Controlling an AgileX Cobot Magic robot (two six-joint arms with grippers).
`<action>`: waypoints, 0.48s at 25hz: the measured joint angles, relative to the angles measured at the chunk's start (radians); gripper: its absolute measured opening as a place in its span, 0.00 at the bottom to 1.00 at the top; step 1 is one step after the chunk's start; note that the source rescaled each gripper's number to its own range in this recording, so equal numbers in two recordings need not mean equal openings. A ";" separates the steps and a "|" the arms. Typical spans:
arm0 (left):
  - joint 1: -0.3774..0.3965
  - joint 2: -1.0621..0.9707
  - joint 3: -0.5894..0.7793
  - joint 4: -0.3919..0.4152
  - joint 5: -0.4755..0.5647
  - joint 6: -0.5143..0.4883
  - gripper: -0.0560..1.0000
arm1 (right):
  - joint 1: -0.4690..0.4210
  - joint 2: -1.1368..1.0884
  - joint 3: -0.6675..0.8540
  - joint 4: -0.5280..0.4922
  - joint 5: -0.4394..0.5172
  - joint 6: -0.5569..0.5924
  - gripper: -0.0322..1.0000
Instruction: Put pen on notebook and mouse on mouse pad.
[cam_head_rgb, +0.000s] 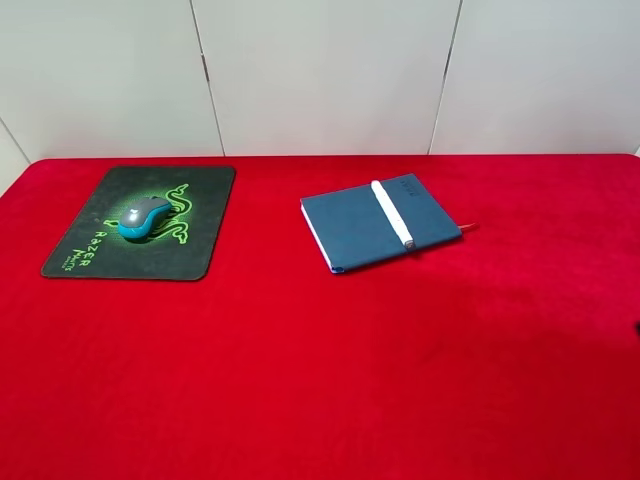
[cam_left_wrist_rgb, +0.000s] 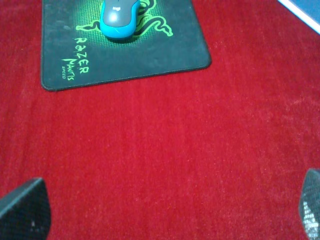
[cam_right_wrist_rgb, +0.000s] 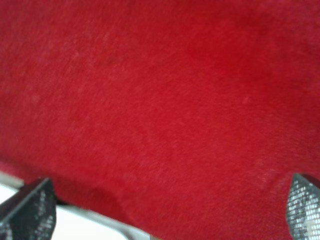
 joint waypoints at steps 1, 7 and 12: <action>0.000 0.000 0.000 0.000 0.000 0.000 1.00 | -0.027 -0.048 0.026 -0.001 -0.005 0.000 1.00; 0.000 0.000 0.000 0.000 0.000 0.000 1.00 | -0.241 -0.374 0.149 -0.014 -0.055 0.000 1.00; 0.000 0.000 0.000 0.000 0.000 0.000 1.00 | -0.349 -0.561 0.177 -0.039 -0.134 0.000 1.00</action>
